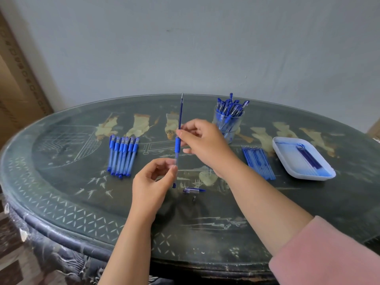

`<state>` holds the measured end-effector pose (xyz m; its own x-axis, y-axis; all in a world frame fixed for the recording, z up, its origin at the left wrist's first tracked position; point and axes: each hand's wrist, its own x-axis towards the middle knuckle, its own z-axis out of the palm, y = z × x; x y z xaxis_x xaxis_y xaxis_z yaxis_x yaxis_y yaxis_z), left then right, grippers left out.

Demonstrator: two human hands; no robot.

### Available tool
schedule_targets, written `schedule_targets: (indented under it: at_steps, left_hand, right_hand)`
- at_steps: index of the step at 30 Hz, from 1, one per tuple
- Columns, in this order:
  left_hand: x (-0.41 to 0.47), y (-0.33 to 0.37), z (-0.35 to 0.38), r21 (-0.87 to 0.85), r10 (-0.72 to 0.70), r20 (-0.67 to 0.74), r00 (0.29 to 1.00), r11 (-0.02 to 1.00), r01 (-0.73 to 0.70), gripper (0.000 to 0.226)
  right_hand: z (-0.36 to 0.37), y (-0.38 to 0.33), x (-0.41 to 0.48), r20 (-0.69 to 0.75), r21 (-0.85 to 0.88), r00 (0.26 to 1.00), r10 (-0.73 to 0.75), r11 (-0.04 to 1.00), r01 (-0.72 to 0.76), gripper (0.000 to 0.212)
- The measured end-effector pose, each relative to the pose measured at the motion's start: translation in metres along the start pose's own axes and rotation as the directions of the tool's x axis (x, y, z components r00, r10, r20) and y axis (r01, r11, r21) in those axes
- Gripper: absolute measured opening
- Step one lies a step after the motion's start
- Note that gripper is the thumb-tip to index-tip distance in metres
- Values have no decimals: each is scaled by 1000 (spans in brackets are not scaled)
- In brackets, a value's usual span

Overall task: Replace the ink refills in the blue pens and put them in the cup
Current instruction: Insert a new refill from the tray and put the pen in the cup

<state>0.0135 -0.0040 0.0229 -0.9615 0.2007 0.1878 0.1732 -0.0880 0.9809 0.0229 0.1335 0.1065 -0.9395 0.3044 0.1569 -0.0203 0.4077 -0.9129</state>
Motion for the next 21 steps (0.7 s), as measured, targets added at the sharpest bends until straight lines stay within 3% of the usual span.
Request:
schedule_targets:
  at_steps: [4,6,9,13,18,21]
  left_hand:
    - [0,-1,0,-28,-4,-17,1000,1000,4,10]
    - [0,-1,0,-31,-3,-17,1000,1000,2,10]
    - [0,0,0,-14,0,-18,1000,1000,-1,11]
    - [-4,2,0,-2,-1,-25,1000,1000,1,11]
    - [-9,5,2,21,-7,-18,1000,1000,7,10]
    - [-18,5,3,39,-4,19,1000,999,4,10]
  right_hand:
    - [-10,6,-18,29,-26,999,27,999,-26,9]
    - [-18,14,-37,64,-225,997,47,974,-32,11]
    - [-20,28,-68,173,-517,977,128,856,-21,18]
    - [-9,45,-82,201,-648,974,108,760,49,19]
    - [-6,57,-86,153,-608,988,17,790,81,10]
    - [-15,55,-86,-47,-341,998,35,939,-49,9]
